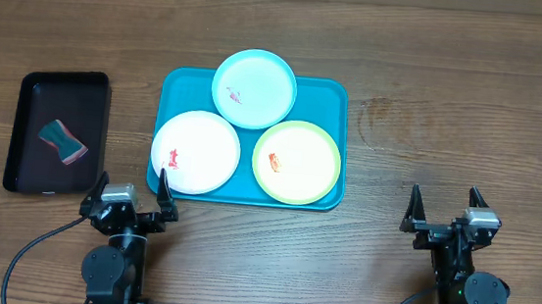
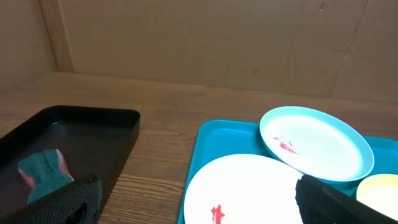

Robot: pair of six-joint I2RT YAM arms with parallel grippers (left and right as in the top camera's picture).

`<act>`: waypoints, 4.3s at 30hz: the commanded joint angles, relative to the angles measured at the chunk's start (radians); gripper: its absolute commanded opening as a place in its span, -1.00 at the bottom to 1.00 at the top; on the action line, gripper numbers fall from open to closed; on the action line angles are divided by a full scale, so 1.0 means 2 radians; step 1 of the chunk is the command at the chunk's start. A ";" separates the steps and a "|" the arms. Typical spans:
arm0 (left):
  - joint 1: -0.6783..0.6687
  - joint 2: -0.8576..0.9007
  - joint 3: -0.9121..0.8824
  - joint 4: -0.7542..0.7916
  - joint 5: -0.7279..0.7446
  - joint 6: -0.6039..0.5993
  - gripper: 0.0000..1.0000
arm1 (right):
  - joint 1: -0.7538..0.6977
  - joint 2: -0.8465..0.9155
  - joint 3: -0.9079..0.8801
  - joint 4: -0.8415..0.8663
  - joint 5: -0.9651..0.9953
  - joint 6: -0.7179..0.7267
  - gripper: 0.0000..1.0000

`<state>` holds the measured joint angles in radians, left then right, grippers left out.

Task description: Clean dirty plates on tray and stack at the side

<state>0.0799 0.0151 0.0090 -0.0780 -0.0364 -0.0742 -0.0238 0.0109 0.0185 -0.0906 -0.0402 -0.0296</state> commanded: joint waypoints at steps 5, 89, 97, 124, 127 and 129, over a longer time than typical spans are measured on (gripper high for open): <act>0.000 -0.004 -0.002 0.001 0.006 0.008 1.00 | -0.002 -0.003 -0.005 0.003 0.003 -0.002 1.00; 0.101 0.666 0.719 -0.417 0.102 -0.101 1.00 | 0.213 0.749 0.812 -0.355 -0.260 0.159 1.00; 0.101 0.669 0.719 -0.417 0.078 -0.101 1.00 | 0.272 0.819 0.812 -0.314 -0.139 0.242 0.93; 0.101 0.736 0.720 -0.423 0.057 -0.121 1.00 | 0.283 0.909 0.812 -0.270 -0.115 0.327 1.00; 0.101 0.786 0.734 -0.460 0.055 -0.122 1.00 | 0.283 0.909 0.812 -0.277 -0.115 0.327 1.00; 0.101 0.818 0.746 -0.482 0.046 -0.122 0.99 | 0.283 0.909 0.812 -0.278 -0.115 0.327 1.00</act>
<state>0.2775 1.5734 1.4551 -1.0111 0.0895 -0.2974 0.5385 1.8416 1.6196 -0.6483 -0.2806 0.6220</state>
